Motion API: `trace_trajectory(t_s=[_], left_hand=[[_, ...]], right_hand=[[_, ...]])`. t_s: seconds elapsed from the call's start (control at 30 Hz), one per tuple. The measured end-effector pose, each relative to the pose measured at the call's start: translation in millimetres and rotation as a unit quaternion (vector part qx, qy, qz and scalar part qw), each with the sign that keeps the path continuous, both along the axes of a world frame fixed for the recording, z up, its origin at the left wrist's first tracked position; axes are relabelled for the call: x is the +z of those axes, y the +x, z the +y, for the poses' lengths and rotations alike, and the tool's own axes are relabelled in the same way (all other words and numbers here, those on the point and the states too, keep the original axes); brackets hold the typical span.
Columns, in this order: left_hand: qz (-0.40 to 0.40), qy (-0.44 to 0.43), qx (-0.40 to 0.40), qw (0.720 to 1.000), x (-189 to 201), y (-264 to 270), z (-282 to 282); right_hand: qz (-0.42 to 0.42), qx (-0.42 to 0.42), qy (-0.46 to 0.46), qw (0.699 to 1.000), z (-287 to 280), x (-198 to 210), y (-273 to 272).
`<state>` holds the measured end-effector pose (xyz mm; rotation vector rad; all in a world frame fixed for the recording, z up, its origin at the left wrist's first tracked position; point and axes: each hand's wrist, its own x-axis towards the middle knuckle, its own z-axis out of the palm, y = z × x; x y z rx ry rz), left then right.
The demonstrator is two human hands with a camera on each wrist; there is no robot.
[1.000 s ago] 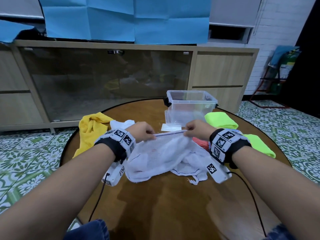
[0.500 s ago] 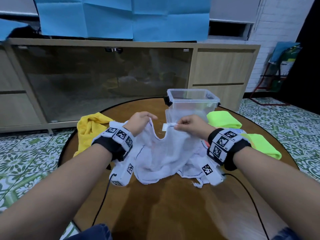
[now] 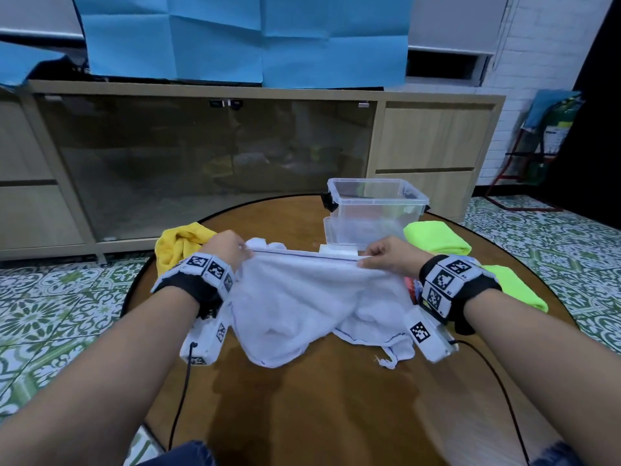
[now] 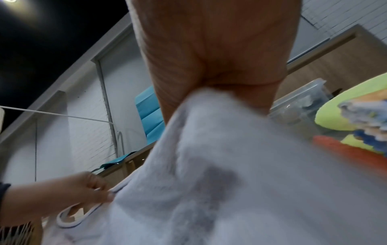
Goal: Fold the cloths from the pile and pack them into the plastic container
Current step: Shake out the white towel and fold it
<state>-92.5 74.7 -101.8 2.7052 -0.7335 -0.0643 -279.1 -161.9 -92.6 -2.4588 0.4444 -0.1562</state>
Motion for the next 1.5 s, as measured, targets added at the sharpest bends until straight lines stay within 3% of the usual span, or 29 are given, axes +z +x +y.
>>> trace_trajectory(t_s=[0.07,0.17,0.3,0.4,0.47,0.63,0.73,0.8,0.87,0.97,1.03,1.1,1.17,1.27,1.37,1.5], left_hand=[[0.012,-0.001,0.062,0.998,-2,12,16],[-0.021,0.001,0.049,0.999,-1,11,20],[0.01,-0.112,-0.103,0.988,12,-23,-9],[0.069,-0.074,-0.225,0.969,18,-52,-35],[0.09,-0.05,-0.253,0.962,16,-63,-45],[0.036,-0.04,-0.187,0.981,13,-47,-37],[-0.039,0.038,-0.121,0.991,8,-25,-15],[-0.046,0.071,-0.088,0.993,3,-15,-2],[-0.045,0.079,-0.055,0.994,0,-10,3],[-0.114,0.093,-0.008,0.989,0,-10,-5],[-0.145,0.061,0.013,0.987,5,-14,-11],[-0.105,-0.027,-0.03,0.994,12,-20,-15],[-0.006,-0.105,-0.158,0.982,24,-35,-22],[0.096,-0.103,-0.273,0.952,29,-62,-42],[0.053,-0.04,-0.233,0.97,25,-65,-51],[-0.045,0.014,-0.141,0.989,25,-41,-31]], right_hand=[[0.008,-0.007,-0.002,1.0,-1,0,-2],[0.0,-0.003,0.002,1.0,5,4,0],[-0.029,0.026,0.027,0.999,26,9,9],[-0.045,0.058,0.034,0.997,42,12,16],[-0.054,0.069,0.035,0.995,46,12,19],[-0.052,0.051,0.078,0.994,34,11,13],[-0.075,0.0,0.142,0.987,16,8,8],[-0.051,-0.018,0.154,0.987,6,9,4],[0.007,-0.001,0.115,0.993,3,10,2],[0.098,0.036,-0.047,0.993,15,10,6],[0.09,0.031,-0.091,0.991,26,13,10],[0.018,0.006,-0.013,1.0,30,19,14],[-0.06,0.009,0.108,0.992,37,26,16],[-0.106,0.057,0.127,0.985,51,34,19],[-0.079,0.09,0.054,0.991,58,33,20],[-0.015,0.069,-0.013,0.997,41,27,17]])
